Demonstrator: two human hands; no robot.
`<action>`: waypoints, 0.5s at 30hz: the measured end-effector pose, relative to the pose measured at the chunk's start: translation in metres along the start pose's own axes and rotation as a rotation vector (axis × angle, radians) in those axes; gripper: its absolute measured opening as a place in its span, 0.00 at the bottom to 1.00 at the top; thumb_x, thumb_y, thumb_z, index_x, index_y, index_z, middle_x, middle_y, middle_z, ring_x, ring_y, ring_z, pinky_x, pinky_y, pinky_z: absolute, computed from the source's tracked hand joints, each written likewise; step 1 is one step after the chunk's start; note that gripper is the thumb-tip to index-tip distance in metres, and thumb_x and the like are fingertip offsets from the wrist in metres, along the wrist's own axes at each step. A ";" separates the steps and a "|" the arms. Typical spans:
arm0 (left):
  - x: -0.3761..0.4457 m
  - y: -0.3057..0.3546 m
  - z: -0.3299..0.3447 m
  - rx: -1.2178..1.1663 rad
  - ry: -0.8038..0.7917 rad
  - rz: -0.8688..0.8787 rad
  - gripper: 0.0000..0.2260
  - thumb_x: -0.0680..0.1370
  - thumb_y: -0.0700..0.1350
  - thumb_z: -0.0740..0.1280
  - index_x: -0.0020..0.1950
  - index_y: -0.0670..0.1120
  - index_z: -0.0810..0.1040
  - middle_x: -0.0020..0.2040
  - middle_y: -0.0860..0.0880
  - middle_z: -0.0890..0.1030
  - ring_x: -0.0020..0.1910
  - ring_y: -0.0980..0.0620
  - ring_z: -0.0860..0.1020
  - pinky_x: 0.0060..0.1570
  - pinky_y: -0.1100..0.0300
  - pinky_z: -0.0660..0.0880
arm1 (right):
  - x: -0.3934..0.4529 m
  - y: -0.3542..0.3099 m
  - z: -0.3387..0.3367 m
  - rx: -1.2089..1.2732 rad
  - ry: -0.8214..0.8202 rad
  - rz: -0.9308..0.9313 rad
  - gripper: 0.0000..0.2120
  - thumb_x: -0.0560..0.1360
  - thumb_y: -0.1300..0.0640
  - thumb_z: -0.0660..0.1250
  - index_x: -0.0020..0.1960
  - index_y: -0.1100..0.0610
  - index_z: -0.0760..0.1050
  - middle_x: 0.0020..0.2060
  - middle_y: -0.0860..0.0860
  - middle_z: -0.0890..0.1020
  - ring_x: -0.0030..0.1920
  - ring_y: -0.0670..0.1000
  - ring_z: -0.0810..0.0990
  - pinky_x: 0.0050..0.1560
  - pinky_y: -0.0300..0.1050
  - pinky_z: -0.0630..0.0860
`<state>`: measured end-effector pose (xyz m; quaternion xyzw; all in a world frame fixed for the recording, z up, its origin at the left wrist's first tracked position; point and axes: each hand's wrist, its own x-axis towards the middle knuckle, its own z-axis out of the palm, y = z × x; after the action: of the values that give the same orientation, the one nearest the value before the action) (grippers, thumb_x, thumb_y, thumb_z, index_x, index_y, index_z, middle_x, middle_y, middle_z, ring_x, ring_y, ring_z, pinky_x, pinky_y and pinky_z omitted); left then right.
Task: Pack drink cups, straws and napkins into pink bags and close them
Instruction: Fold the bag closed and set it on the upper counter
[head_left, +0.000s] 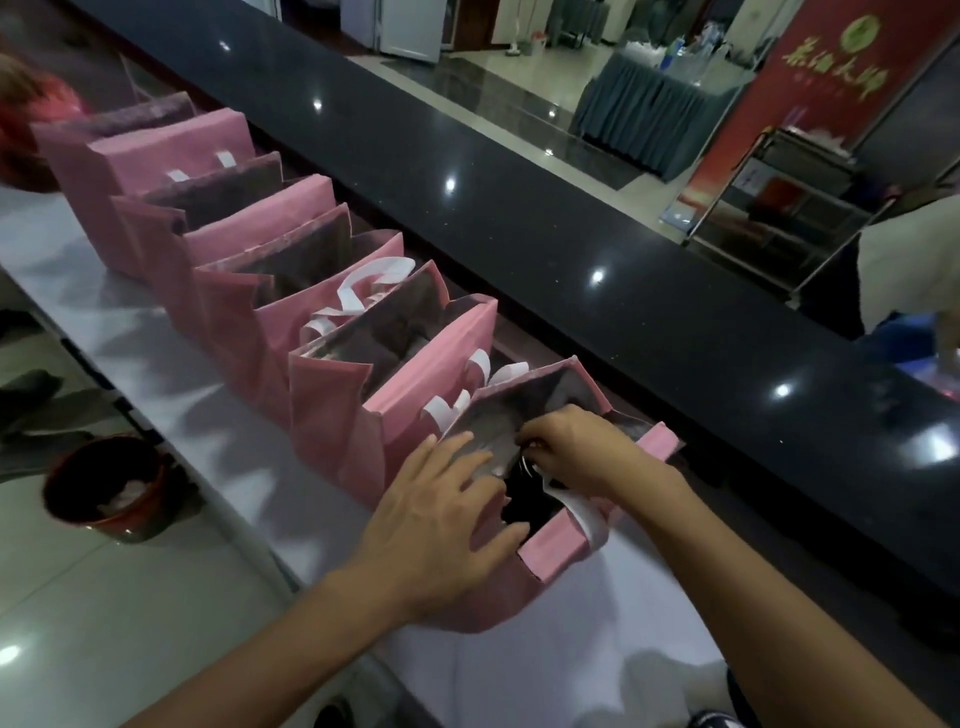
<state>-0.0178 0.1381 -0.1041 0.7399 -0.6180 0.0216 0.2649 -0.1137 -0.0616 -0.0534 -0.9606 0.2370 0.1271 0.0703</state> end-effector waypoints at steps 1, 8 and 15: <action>0.003 -0.003 0.000 -0.015 0.026 0.026 0.21 0.78 0.64 0.62 0.58 0.52 0.83 0.64 0.51 0.81 0.72 0.49 0.72 0.72 0.52 0.61 | -0.011 -0.003 -0.005 0.040 0.012 0.012 0.12 0.80 0.54 0.62 0.59 0.48 0.82 0.52 0.48 0.85 0.50 0.53 0.82 0.48 0.50 0.79; 0.019 -0.028 -0.009 -0.204 0.095 0.289 0.11 0.76 0.47 0.68 0.57 0.49 0.83 0.69 0.49 0.77 0.75 0.48 0.68 0.69 0.49 0.68 | -0.069 -0.030 -0.003 0.095 0.040 0.058 0.16 0.82 0.48 0.57 0.63 0.41 0.79 0.50 0.42 0.81 0.59 0.48 0.74 0.71 0.58 0.56; 0.023 -0.040 -0.009 -0.351 -0.074 0.175 0.16 0.71 0.38 0.69 0.56 0.52 0.83 0.71 0.52 0.74 0.69 0.51 0.73 0.68 0.51 0.72 | -0.113 -0.029 0.015 0.014 0.293 0.067 0.22 0.78 0.36 0.56 0.43 0.48 0.83 0.42 0.43 0.75 0.56 0.47 0.69 0.71 0.53 0.54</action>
<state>0.0275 0.1247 -0.1027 0.6263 -0.6834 -0.0908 0.3639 -0.1995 0.0164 -0.0339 -0.9599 0.2775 -0.0140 0.0373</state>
